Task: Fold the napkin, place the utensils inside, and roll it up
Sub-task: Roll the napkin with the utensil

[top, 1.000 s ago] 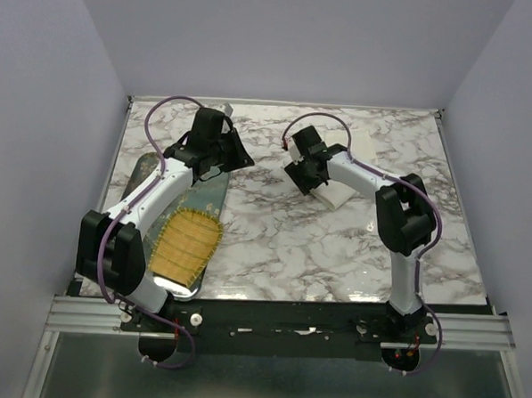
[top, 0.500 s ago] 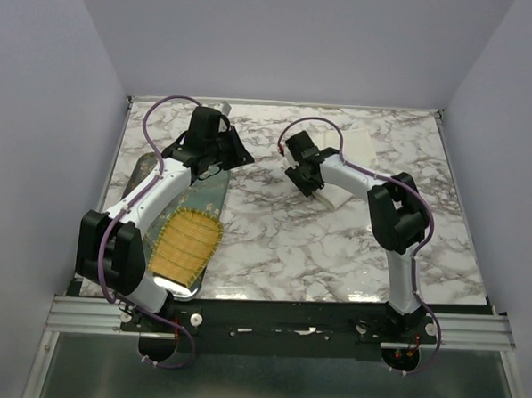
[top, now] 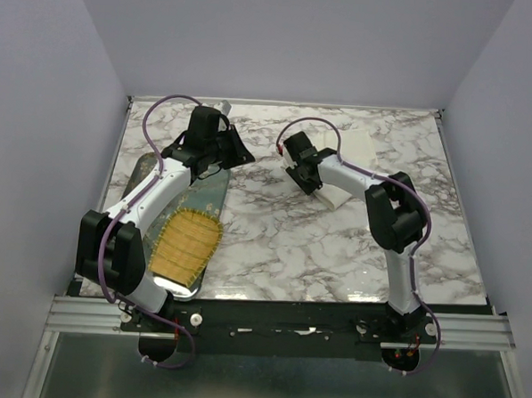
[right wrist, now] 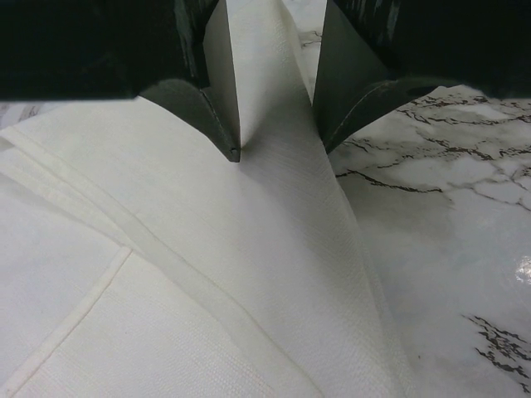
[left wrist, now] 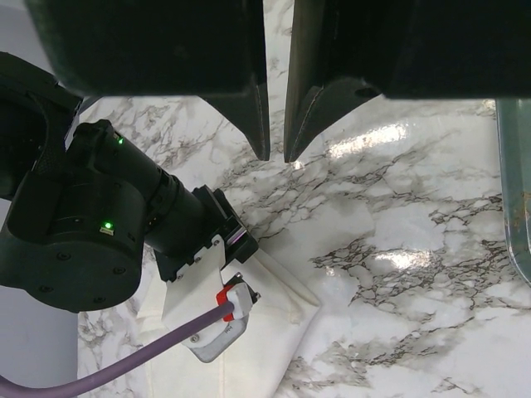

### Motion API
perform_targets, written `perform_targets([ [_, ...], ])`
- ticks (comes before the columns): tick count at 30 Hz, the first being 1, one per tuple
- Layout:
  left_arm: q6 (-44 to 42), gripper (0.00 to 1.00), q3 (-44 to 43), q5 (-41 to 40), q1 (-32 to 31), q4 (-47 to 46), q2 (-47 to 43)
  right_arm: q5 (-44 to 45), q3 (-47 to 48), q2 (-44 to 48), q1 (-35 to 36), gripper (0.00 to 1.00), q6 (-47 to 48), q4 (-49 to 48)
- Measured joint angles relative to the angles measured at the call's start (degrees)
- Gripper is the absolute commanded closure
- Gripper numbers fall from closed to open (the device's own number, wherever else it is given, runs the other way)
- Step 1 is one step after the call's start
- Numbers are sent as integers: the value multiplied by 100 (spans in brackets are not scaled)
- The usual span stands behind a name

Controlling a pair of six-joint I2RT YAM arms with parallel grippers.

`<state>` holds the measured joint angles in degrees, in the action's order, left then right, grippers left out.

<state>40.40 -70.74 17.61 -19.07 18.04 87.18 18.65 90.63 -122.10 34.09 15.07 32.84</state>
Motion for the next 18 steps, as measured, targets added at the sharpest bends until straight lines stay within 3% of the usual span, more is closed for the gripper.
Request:
perform_targets([
  [2,2,80,0,11,0,-2,2,0,17,-13,0,43,0,-13],
  [5,2,80,0,28,0,-2,4,-2,28,-13,-2,41,-2,-33],
  [11,0,80,0,57,0,-2,4,-444,133,-33,-118,56,-94,42],
  [18,2,80,0,98,0,-20,4,-1191,396,-151,-334,65,-225,345],
])
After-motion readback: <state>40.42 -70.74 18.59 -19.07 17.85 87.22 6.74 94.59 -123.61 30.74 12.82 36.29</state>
